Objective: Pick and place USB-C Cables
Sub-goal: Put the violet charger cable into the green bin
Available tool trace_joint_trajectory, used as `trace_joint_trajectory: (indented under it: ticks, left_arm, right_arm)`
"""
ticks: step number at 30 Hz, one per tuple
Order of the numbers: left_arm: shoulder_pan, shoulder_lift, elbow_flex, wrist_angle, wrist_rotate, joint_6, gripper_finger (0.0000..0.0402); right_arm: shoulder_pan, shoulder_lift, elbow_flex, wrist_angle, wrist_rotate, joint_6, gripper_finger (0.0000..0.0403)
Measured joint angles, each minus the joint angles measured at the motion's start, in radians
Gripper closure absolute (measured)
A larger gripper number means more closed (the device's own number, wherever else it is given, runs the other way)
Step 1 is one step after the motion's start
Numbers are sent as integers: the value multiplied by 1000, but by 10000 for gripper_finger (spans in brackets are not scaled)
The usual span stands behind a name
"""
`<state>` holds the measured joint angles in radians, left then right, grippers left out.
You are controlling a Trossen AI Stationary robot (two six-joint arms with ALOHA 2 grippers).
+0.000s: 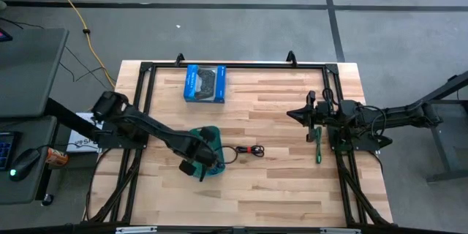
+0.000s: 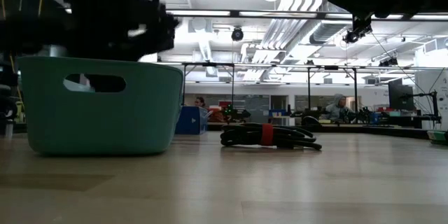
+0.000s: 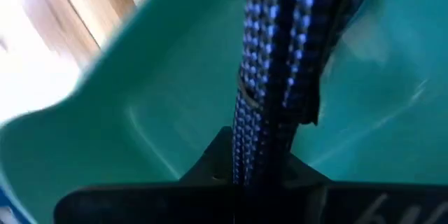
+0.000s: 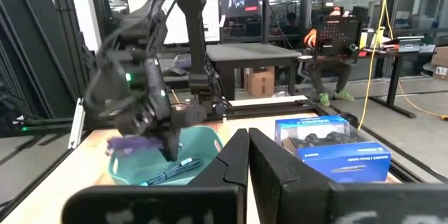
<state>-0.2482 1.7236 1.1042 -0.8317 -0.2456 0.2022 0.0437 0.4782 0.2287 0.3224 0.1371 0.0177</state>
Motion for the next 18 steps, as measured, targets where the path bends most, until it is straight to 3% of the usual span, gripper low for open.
trace_joint_trajectory:
  ticks: [18]
  left_arm:
    - [37, 62, 0, -41, -35, -16, 395]
  right_arm:
    - [0, 0, 0, -4, -2, 2, 403]
